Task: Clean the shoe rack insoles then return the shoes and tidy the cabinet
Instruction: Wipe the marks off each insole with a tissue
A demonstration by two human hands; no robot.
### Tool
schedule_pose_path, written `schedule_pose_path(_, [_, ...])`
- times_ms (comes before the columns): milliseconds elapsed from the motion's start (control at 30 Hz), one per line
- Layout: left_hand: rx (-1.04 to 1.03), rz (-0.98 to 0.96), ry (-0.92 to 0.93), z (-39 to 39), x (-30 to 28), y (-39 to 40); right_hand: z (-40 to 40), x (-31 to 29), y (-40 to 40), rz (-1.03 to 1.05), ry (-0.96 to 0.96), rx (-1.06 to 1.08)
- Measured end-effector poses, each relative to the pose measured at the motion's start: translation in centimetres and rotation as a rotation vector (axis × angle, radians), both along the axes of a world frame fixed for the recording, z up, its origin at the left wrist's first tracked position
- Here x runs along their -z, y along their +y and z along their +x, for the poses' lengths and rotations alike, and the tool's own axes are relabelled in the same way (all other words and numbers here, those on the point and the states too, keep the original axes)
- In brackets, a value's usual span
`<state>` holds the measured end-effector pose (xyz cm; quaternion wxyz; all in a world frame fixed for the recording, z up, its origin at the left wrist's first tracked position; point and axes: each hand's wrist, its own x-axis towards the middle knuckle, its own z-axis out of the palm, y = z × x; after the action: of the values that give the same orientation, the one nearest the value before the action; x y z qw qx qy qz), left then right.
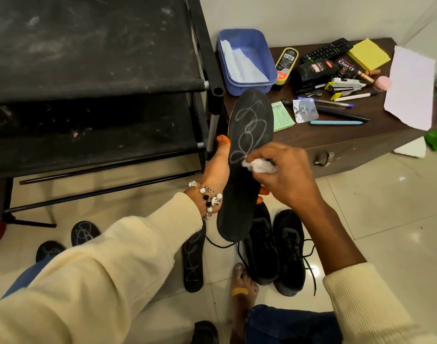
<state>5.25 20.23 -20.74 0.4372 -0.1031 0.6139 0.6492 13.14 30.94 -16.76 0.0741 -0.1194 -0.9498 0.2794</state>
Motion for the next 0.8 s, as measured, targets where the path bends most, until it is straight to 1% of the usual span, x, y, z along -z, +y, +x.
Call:
schedule_pose_path(67, [-0.005,0.059,-0.163,0.1,-0.6,-0.2,0.1,0.2,0.9,0.083,-0.03,0.126])
schedule_pose_path(100, [-0.007,0.078,-0.191,0.2,-0.5,-0.1,0.2,0.4,1.1,0.126,-0.053,0.176])
schedule_pose_path(133, [-0.002,0.063,-0.166,0.3,-0.2,0.1,0.2,0.6,1.1,0.161,-0.069,0.204])
schedule_pose_path(200, [-0.044,0.035,-0.119,0.4,0.0,0.1,0.0,0.8,0.4,0.184,-0.049,0.182])
schedule_pose_path(267, [-0.09,0.032,-0.11,0.5,-0.1,0.2,-0.4,0.7,-0.9,0.129,0.021,0.086])
schedule_pose_path(333, [-0.146,0.069,-0.119,0.4,0.2,0.4,-0.8,0.6,-2.1,0.054,0.087,-0.008])
schedule_pose_path(367, [-0.142,0.076,-0.097,0.5,0.4,0.4,-0.8,0.5,-2.5,0.005,0.107,-0.035])
schedule_pose_path(433, [-0.137,0.111,-0.152,0.5,0.1,0.2,-0.7,0.3,-2.2,-0.128,0.098,-0.065])
schedule_pose_path(500, [-0.108,0.173,-0.26,0.4,0.2,0.0,-0.2,0.1,-1.2,-0.202,0.033,-0.081])
schedule_pose_path(567, [-0.085,0.178,-0.295,0.3,0.4,0.1,0.1,0.1,-0.5,-0.183,0.01,-0.039])
schedule_pose_path(700, [-0.031,0.143,-0.346,1.2,0.6,0.6,-0.1,0.4,-0.8,-0.108,0.141,0.124])
schedule_pose_path(800, [-0.084,0.141,-0.317,1.5,1.1,0.7,-0.6,0.2,-1.6,-0.153,0.185,0.094])
